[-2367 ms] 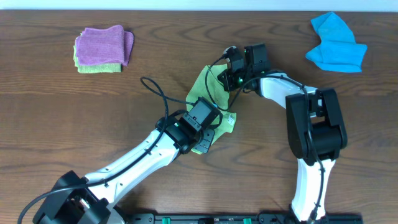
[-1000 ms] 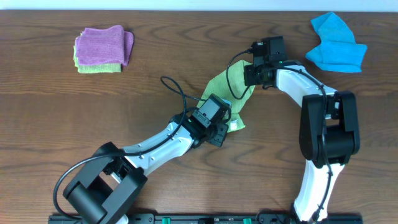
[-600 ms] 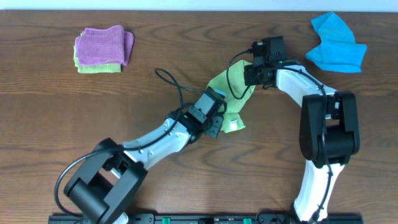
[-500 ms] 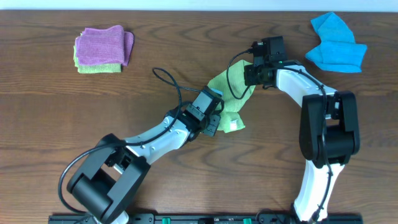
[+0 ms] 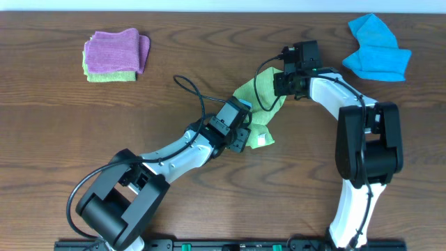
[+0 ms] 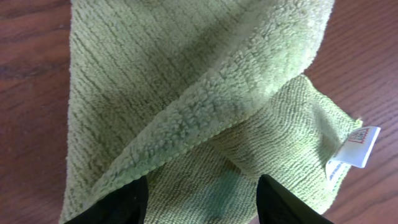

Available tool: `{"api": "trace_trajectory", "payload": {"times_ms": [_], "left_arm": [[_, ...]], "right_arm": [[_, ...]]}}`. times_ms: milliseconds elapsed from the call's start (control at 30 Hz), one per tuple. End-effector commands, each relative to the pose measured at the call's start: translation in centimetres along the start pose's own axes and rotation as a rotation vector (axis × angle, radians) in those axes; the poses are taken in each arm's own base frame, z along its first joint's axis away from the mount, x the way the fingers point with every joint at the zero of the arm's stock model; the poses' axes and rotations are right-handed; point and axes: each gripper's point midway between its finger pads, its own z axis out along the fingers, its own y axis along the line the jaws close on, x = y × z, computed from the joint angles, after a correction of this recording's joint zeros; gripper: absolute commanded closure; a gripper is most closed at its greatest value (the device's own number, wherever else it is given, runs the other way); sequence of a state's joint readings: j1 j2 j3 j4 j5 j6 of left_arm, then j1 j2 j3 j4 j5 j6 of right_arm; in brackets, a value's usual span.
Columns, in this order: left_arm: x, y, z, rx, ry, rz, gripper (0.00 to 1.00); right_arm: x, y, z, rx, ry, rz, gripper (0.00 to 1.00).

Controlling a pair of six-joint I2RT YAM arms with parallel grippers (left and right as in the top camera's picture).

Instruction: Fold the cloth

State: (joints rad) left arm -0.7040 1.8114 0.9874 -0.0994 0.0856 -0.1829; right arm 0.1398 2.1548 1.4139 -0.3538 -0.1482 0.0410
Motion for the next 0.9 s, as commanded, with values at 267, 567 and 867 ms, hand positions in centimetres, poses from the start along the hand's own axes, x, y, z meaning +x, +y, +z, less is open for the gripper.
{"api": "trace_trajectory", "payload": {"times_ms": [267,567,867], "left_arm": [[0.1,1.9,0.1,-0.105,-0.008,0.031,0.48],[-2.9,1.2,-0.6,-0.097,-0.070,0.115,0.46],[-5.5,0.6,-1.5,-0.108,-0.110,0.272,0.43]], "right_arm": [[5.9,-4.3,2.7,0.134,0.161,0.052,0.99],[5.9,-3.9,2.8,0.111,0.161,0.044,0.98],[5.9,-3.9,2.8,0.106,0.162,0.027,0.99]]}}
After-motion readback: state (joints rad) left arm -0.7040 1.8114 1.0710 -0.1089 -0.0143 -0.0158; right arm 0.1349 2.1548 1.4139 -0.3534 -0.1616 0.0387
